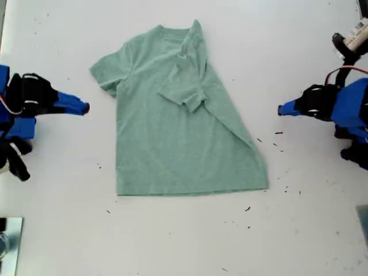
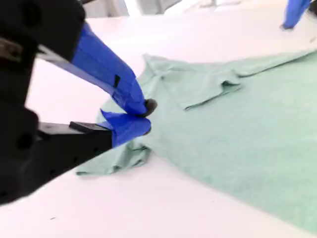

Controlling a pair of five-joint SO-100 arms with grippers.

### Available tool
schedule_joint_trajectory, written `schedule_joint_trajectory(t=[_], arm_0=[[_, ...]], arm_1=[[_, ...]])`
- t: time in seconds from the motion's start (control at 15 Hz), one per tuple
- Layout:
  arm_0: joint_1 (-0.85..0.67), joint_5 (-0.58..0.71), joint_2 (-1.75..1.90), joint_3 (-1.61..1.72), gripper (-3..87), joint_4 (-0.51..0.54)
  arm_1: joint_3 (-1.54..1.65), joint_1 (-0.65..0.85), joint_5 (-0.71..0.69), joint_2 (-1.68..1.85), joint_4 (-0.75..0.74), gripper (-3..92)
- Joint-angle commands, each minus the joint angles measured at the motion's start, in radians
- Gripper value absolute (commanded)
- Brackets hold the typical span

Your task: Fold t shirt

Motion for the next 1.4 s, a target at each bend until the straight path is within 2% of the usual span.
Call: schedule_joint_trajectory(t=[0.0, 0.07, 0.13, 0.27, 0.4, 0.53, 0.6, 0.8, 1.07, 1.33], arm_0=[[-0.19, 0.057, -0.426, -0.463, -0.1, 0.236], [-0.261, 0.1, -0.56, -0.601, -0.1, 0.314], [-0.321, 0.146, -0.63, -0.68, -0.1, 0.333], [-0.416, 0.23, -0.726, -0.741, -0.1, 0.345], [-0.449, 0.33, -0.773, -0.742, -0.2, 0.333], [-0.439, 0.37, -0.834, -0.746, 25.5, 0.333], [-0.42, 0.387, -0.867, -0.747, 34.1, 0.328], [-0.426, 0.417, -0.907, -0.755, 37.4, 0.313], [-0.541, 0.488, -0.95, -0.653, 36.1, 0.204], [-0.583, 0.515, -1.134, -0.538, 35.2, -0.015]], arm_1=[[0.071, -0.003, 0.009, 0.011, -0.006, 2.4], [0.071, -0.005, 0.009, 0.011, -0.006, 2.4], [0.071, -0.006, 0.009, 0.011, -0.006, 2.4], [0.071, -0.008, 0.008, 0.011, -0.006, 2.4], [0.071, -0.014, 0.009, 0.011, -0.006, 2.4], [0.071, -0.008, 0.009, 0.011, -0.006, 2.4], [0.071, -0.005, 0.006, 0.011, -0.006, 2.4], [0.071, -0.006, 0.005, 0.011, -0.006, 2.4], [0.071, -0.008, 0.005, 0.011, -0.006, 2.4], [0.071, -0.023, 0.011, 0.011, -0.006, 2.4]])
